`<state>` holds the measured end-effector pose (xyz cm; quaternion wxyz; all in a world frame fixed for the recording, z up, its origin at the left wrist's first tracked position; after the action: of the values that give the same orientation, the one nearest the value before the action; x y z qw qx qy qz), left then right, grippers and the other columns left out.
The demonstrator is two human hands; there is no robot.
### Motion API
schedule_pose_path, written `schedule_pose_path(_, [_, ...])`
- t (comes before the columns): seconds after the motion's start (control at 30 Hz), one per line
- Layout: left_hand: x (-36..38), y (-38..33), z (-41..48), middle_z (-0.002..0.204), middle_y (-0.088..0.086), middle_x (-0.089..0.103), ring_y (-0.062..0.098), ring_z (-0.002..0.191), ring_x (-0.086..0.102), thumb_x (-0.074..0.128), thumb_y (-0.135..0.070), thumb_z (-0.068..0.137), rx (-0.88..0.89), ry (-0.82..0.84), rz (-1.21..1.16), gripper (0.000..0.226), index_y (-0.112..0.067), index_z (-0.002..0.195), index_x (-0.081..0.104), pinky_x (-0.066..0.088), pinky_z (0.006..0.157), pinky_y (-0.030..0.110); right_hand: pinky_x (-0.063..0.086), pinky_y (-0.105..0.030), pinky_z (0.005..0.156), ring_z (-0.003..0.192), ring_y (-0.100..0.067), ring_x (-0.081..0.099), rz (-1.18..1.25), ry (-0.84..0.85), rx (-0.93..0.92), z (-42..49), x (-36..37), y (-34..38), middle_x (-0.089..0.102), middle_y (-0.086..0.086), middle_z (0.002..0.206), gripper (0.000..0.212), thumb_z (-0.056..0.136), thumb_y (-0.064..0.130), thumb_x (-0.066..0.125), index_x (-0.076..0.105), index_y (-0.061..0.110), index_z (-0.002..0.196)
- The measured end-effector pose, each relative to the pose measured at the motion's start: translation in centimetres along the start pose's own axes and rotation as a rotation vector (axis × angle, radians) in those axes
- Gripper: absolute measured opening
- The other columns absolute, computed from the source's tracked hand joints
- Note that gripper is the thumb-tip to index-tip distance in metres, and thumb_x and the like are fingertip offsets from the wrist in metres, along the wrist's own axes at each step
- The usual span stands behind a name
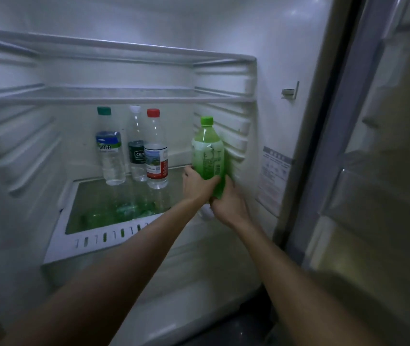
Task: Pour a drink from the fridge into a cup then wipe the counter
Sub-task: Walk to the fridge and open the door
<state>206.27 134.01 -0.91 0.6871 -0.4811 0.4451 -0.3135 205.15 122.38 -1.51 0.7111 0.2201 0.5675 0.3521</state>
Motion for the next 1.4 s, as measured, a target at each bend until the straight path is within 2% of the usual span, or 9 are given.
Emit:
schedule_pose_path(0.17, [0.7, 0.2, 1.1, 0.134, 0.013, 0.045, 0.03, 0.122, 0.053, 0.078, -0.041, 0.075, 0.002, -0.009, -0.064, 0.086, -0.005, 0.137, 0.03, 0.049, 0.102, 0.049, 0.054, -0.042, 0.088, 0.103, -0.017, 0.062, 0.142, 0.013, -0.015, 3.4, 2.2, -2.9, 0.062, 0.005, 0.118, 0.061, 0.07, 0.041, 0.061, 0.047, 0.031, 0.128])
schedule_pose_path(0.3, [0.5, 0.4, 1.8, 0.131, 0.012, 0.046, 0.031, 0.122, 0.051, 0.084, -0.046, 0.067, 0.023, -0.063, -0.054, 0.093, -0.009, 0.133, 0.029, 0.048, 0.102, 0.05, 0.048, -0.037, 0.095, 0.109, -0.02, 0.055, 0.103, -0.004, -0.032, 1.1, 0.2, -0.3, 0.054, -0.001, 0.121, 0.062, 0.079, 0.025, 0.064, 0.045, 0.017, 0.138])
schedule_pose_path(0.4, [-0.6, 0.4, 2.1, 0.128, 0.011, 0.043, 0.03, 0.123, 0.046, 0.087, -0.047, 0.064, 0.052, -0.149, -0.013, 0.096, -0.009, 0.13, 0.029, 0.045, 0.104, 0.049, 0.042, -0.029, 0.085, 0.105, -0.02, 0.05, 0.113, 0.027, -0.057, 0.9, 0.7, 0.1, 0.045, 0.0, 0.107, 0.043, 0.084, 0.013, 0.061, 0.052, 0.008, 0.125])
schedule_pose_path(0.5, [-1.3, 0.6, 2.7, 0.127, 0.01, 0.043, 0.028, 0.124, 0.045, 0.09, -0.041, 0.062, 0.066, -0.164, -0.046, 0.098, -0.008, 0.13, 0.029, 0.043, 0.106, 0.048, 0.046, -0.033, 0.087, 0.104, -0.021, 0.051, 0.132, 0.005, -0.083, 0.8, 1.0, 0.6, 0.047, -0.001, 0.104, 0.027, 0.085, 0.006, 0.056, 0.057, 0.008, 0.112])
schedule_pose_path(0.63, [-1.5, 0.9, 3.2, 0.121, 0.01, 0.049, 0.028, 0.117, 0.052, 0.092, -0.032, 0.061, 0.075, -0.15, -0.053, 0.091, -0.012, 0.124, 0.03, 0.05, 0.099, 0.047, 0.047, -0.035, 0.088, 0.102, -0.019, 0.05, 0.13, 0.013, -0.13, 0.2, 1.1, 0.7, 0.048, -0.001, 0.106, 0.03, 0.087, 0.008, 0.053, 0.057, 0.011, 0.117])
schedule_pose_path(0.83, [-1.9, 0.8, 2.8, 0.117, 0.006, 0.054, 0.022, 0.11, 0.055, 0.094, -0.022, 0.06, 0.126, -0.152, -0.017, 0.084, -0.01, 0.121, 0.036, 0.05, 0.089, 0.033, 0.046, -0.035, 0.093, 0.112, -0.027, 0.052, 0.002, 0.058, -0.093, -0.4, 1.5, -1.6, 0.058, -0.012, 0.117, 0.034, 0.085, 0.015, 0.054, 0.063, 0.008, 0.117])
schedule_pose_path(1.03, [-3.1, 0.9, 1.5, 0.118, 0.006, 0.061, 0.022, 0.11, 0.059, 0.094, -0.022, 0.059, 0.136, -0.14, -0.045, 0.081, -0.01, 0.121, 0.043, 0.052, 0.09, 0.036, 0.04, -0.04, 0.104, 0.123, -0.026, 0.042, -0.346, 0.212, -0.232, -2.8, 1.6, -1.9, 0.05, -0.013, 0.128, 0.034, 0.091, 0.015, 0.049, 0.063, 0.008, 0.121])
schedule_pose_path(1.23, [-4.1, 0.7, -1.6, 0.117, 0.004, 0.059, 0.019, 0.107, 0.056, 0.093, -0.02, 0.061, 0.162, -0.117, -0.083, 0.074, -0.017, 0.112, 0.04, 0.05, 0.086, 0.034, 0.043, -0.038, 0.099, 0.124, -0.028, 0.044, -0.513, 0.248, -0.296, -5.2, 1.5, -1.6, 0.048, -0.011, 0.134, 0.043, 0.09, 0.015, 0.049, 0.055, 0.01, 0.132])
schedule_pose_path(1.4, [-5.1, 0.1, -4.1, 0.118, 0.002, 0.059, 0.018, 0.107, 0.055, 0.094, -0.028, 0.06, 0.164, -0.135, -0.024, 0.083, -0.013, 0.123, 0.041, 0.05, 0.086, 0.036, 0.043, -0.041, 0.1, 0.127, -0.026, 0.042, -0.611, 0.373, -0.309, -8.0, 2.4, -2.5, 0.047, -0.01, 0.135, 0.043, 0.093, 0.018, 0.044, 0.052, 0.012, 0.135])
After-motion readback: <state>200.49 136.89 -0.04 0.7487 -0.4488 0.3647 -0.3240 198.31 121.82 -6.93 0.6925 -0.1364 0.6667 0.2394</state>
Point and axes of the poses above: each hand's wrist, its own z-axis towards the middle knuckle, its own x-axis out of the palm, y = z × x, the point moved 9 cm from there along z, towards the middle knuckle
